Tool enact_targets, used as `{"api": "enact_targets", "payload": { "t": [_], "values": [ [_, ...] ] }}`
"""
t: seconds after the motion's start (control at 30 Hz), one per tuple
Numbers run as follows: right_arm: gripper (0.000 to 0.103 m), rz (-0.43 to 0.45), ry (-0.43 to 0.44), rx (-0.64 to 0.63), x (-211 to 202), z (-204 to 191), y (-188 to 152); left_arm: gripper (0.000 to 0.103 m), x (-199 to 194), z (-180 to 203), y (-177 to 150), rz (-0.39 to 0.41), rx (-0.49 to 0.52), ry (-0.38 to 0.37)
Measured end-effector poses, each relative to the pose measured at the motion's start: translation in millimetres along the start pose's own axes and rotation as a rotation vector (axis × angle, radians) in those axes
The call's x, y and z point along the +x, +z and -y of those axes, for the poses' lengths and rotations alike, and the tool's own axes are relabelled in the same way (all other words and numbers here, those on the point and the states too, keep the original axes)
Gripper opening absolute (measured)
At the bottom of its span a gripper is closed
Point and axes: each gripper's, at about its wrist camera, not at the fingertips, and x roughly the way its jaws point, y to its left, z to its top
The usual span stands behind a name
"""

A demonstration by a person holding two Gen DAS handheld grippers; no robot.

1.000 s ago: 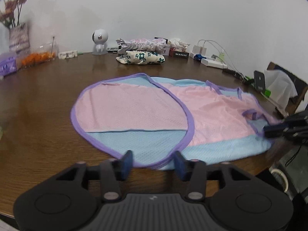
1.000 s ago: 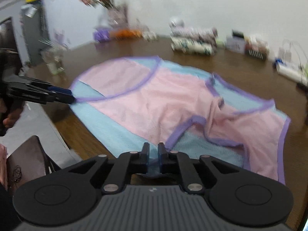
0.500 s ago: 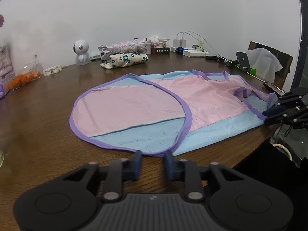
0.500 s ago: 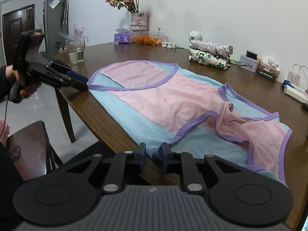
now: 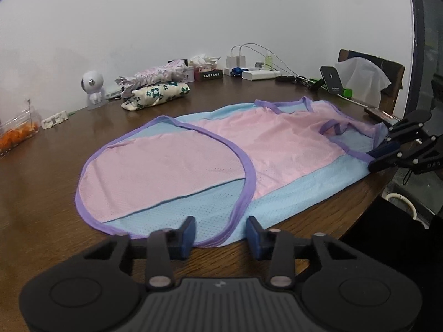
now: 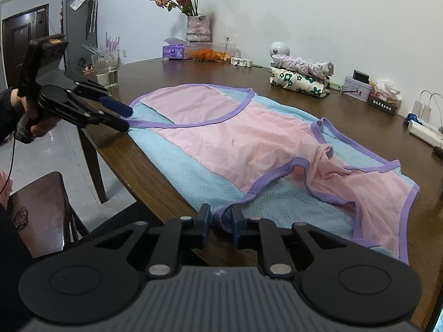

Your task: Fold clothes

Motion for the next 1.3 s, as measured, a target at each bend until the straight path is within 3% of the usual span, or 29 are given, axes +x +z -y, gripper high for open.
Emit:
{"api": "enact_targets", "payload": {
  "t": [0.03,0.13,0.43,0.57,0.7,0.87,0.9,0.97,1.0,1.1,1.3],
  "values": [
    [0.014,0.004,0.002,0.007,0,2,-1,0.013,1,0,0,0.006,-0.002,-0.016],
    [0.011,0.010,0.003,0.030,-1,9,-2,0.005,0,3,-1,0.007,0.005,-0.045],
    [0.004,-0.016,0.050,-0.010,-13,8,-4,0.001,-21,11,-14,-0.021,-0.036,-0.106],
    [0.008,-0.022,0.062,-0.037,-20,7,-4,0.005,-31,17,-16,0.008,-0.028,-0.087],
    [0.018,-0.014,0.057,-0.048,-21,10,-6,0.029,-30,12,-14,0.027,-0.047,-0.109],
    [0.017,-0.005,0.063,-0.024,-19,14,-9,0.030,-23,15,-15,0.017,-0.007,-0.137],
    [0.016,-0.006,0.064,-0.022,-19,14,-9,0.027,-22,16,-16,0.013,0.007,-0.138],
    [0.006,-0.007,0.074,-0.016,-18,15,-8,0.008,-20,15,-16,0.016,0.013,-0.153],
    [0.005,-0.007,0.079,-0.013,-17,15,-7,0.003,-19,14,-15,0.014,0.011,-0.159],
    [0.003,0.032,0.087,0.019,-20,20,-1,0.001,-22,7,-13,0.060,0.009,-0.164],
    [0.002,0.107,0.055,0.121,-11,56,30,0.000,-1,-25,29,0.132,0.051,-0.164]
  ]
}}
